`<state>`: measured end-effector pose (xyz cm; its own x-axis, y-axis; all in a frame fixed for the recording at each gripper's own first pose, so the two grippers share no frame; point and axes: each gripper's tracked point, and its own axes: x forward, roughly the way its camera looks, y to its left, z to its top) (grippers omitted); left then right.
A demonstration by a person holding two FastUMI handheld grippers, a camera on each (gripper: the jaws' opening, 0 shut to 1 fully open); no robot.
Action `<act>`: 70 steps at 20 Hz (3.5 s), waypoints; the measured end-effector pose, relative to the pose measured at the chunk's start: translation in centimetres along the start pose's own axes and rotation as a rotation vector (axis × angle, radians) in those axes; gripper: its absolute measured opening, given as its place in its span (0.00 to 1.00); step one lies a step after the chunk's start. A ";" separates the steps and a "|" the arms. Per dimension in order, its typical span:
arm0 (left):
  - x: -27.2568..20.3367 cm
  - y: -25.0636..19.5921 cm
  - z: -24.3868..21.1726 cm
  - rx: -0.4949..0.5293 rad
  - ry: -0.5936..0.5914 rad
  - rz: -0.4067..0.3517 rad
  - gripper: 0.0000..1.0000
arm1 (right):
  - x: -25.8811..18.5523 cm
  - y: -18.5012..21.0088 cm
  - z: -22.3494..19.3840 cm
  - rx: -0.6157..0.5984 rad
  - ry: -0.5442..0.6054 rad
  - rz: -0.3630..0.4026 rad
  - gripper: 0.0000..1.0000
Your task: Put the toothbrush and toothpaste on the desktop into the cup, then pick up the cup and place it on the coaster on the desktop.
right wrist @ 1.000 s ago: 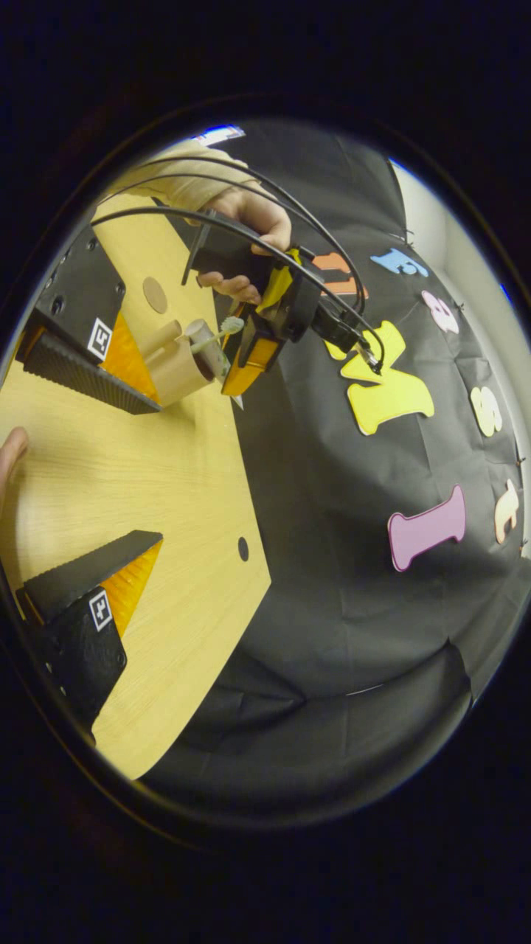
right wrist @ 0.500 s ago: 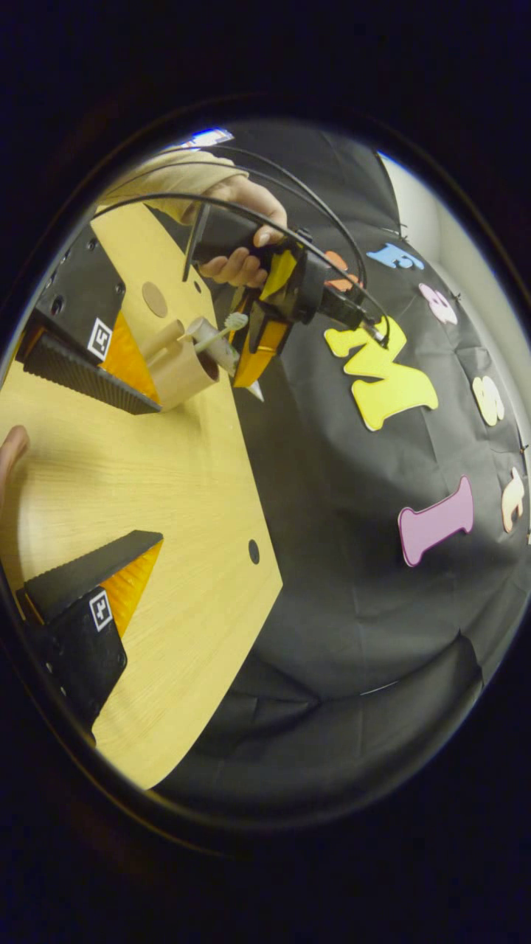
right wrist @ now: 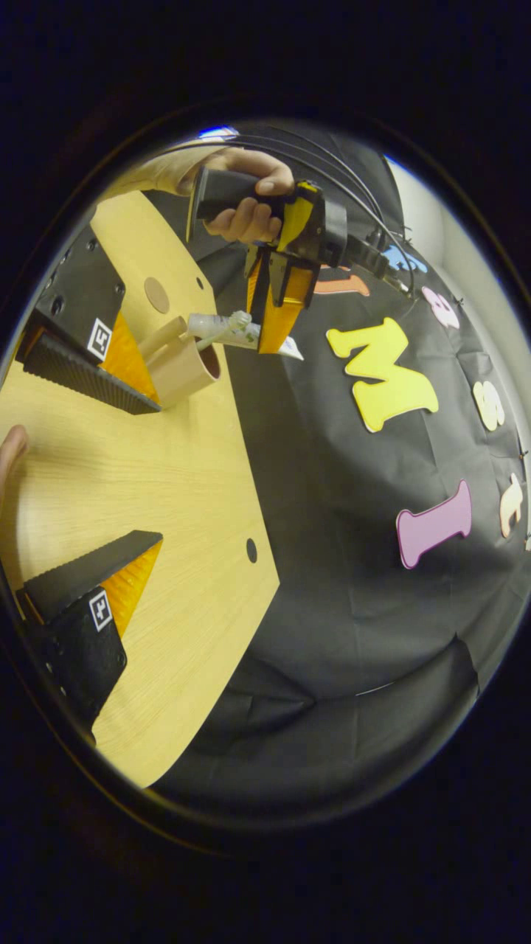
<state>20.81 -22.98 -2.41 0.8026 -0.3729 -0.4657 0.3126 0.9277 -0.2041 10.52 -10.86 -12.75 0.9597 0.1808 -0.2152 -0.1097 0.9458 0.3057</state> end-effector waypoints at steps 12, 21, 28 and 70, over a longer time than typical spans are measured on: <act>-3.6 -0.6 2.8 0.071 -0.157 0.027 0.53 | -0.1 0.4 -0.1 -0.031 -0.004 0.004 0.96; -1.0 0.8 0.2 0.031 -0.077 0.064 0.53 | -0.5 1.2 0.1 -0.092 -0.018 -0.002 0.96; -3.1 0.6 1.3 0.099 -0.158 0.061 0.74 | -1.2 5.4 3.1 -0.191 -0.030 0.033 0.94; -18.9 16.2 -7.3 0.032 -0.444 0.250 0.97 | 11.0 13.5 -7.3 -0.165 0.796 -0.259 0.21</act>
<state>7.00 -0.99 -3.20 0.9912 -0.1018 -0.0849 0.0928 0.9903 -0.1037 17.73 5.92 -17.76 0.4987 0.0305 -0.8662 -0.0072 0.9995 0.0310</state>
